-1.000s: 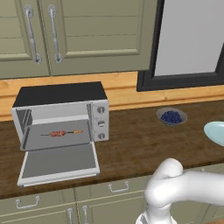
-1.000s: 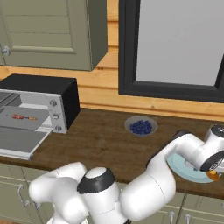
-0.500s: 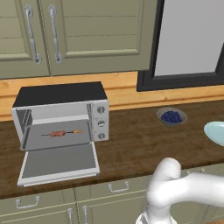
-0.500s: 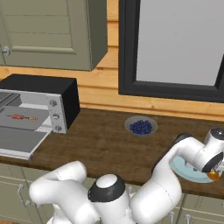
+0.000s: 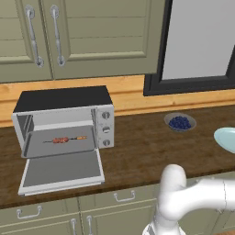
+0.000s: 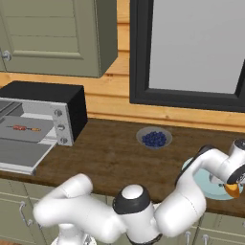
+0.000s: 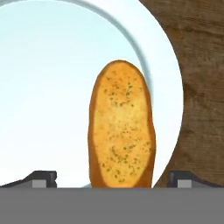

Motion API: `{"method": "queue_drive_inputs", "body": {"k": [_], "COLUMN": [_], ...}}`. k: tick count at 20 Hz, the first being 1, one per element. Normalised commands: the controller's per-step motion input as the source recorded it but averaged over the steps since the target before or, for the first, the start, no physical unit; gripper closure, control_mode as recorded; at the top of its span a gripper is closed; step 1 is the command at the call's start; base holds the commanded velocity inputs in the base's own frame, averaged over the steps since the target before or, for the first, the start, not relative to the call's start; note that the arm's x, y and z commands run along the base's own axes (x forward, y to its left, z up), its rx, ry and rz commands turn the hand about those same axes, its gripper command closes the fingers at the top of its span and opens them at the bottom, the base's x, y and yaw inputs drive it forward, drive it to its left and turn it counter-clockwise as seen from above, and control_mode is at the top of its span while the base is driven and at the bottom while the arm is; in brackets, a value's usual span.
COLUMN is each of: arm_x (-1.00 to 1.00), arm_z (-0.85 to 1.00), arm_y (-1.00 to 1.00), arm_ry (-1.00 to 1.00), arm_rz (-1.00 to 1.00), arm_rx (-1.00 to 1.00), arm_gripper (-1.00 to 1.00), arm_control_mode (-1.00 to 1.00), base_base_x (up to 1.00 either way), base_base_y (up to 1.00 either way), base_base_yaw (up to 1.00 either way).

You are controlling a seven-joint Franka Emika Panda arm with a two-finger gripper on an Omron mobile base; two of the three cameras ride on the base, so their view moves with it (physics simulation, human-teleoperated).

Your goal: Pick up the kebab skewer and baguette bread, and place them inside the toaster oven. Close the toaster oven door and start by setting the timer.

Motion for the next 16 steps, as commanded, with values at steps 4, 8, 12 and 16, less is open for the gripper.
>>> {"method": "queue_drive_inputs", "body": {"k": [4,8,12,16], "arm_x": [0.13,0.0,0.0,-0.04], "arm_z": [-0.14,-0.2,-0.13,-0.11], "arm_y": [-0.41,-0.09,0.05,0.17], "arm_ry": [0.03,0.04,0.02,0.0], "arm_rz": [0.06,0.04,0.02,0.02], "arm_rx": [0.0,0.0,0.0,0.0], "arm_gripper": [-1.0,-1.0,-1.0,-1.0], "arm_control_mode": [-1.0,-1.0,-1.0,-1.0], "base_base_x": [0.0,0.0,0.0,0.0], "base_base_y": [0.0,0.0,0.0,0.0], "base_base_yaw": [0.0,0.0,0.0,0.0]}}
